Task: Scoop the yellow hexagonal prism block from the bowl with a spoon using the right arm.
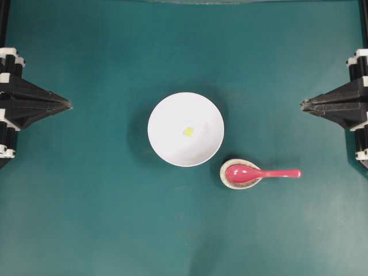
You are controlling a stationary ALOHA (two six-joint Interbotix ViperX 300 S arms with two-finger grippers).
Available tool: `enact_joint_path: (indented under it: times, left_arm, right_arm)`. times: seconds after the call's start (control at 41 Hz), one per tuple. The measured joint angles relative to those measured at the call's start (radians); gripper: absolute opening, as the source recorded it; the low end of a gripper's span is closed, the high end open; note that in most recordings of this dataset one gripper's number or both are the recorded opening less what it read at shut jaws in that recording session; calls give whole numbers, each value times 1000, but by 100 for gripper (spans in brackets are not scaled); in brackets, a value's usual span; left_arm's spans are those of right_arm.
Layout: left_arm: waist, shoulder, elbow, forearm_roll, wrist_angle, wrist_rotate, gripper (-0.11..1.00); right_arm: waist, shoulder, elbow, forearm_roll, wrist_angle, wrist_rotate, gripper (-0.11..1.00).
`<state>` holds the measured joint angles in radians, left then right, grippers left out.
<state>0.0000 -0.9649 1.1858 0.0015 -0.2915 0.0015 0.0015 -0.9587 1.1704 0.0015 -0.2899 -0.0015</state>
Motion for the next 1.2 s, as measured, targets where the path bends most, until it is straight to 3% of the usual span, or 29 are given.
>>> enact_joint_path:
  times: [0.049,0.22,0.317,0.391,0.513,0.659,1.001,1.196]
  left_arm:
    - [0,0,-2,6,41,0,4]
    - [0,2,-9,8,67,0,2]
    - [0,2,-11,8,69,0,2]
    - [0,0,-11,8,72,0,2]
    - [0,2,-9,8,69,0,2]
    - [0,0,-11,8,72,0,2]
    - [0,0,-11,8,72,0,2]
    - [0,0,-11,8,72,0,2]
  right_arm:
    - [-3,0,0,-2,0,-9,1]
    - [-5,0,0,-3,6,-15,2]
    - [-5,0,0,-3,6,-15,9]
    - [-5,0,0,-3,8,-15,19]
    - [-5,0,0,-3,6,-15,46]
    - [-5,2,0,-3,8,-15,63]
    - [-5,38,0,3,8,-3,63]
    - [0,138,21,29,-52,2,63]
